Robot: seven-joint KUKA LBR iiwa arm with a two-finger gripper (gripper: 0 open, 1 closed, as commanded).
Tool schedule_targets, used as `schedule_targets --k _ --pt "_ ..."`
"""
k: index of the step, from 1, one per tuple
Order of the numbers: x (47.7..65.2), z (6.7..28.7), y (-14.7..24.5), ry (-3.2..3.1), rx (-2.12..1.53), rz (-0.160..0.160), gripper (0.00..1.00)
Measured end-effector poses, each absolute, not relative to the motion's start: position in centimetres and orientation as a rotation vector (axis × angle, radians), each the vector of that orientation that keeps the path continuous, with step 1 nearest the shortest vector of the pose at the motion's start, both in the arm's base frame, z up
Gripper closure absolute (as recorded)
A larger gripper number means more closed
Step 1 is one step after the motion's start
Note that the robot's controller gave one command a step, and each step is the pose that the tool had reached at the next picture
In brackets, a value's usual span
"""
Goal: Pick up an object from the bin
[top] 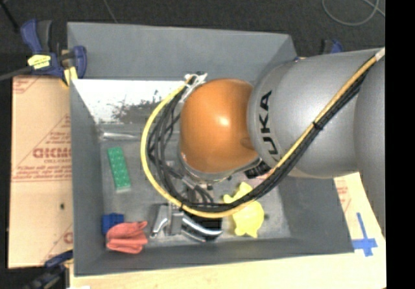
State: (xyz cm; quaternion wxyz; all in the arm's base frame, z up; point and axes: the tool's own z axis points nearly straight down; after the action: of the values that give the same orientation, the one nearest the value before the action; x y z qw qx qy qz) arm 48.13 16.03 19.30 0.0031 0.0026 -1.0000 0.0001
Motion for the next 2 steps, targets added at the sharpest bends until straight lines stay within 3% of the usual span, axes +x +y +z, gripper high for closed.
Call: schedule_targets --k 1,2 --pt "48.3 19.7 15.9 -3.143 0.002 -0.003 0.00" --pt "48.4 14.8 15.5 -3.147 0.064 -0.003 0.00"
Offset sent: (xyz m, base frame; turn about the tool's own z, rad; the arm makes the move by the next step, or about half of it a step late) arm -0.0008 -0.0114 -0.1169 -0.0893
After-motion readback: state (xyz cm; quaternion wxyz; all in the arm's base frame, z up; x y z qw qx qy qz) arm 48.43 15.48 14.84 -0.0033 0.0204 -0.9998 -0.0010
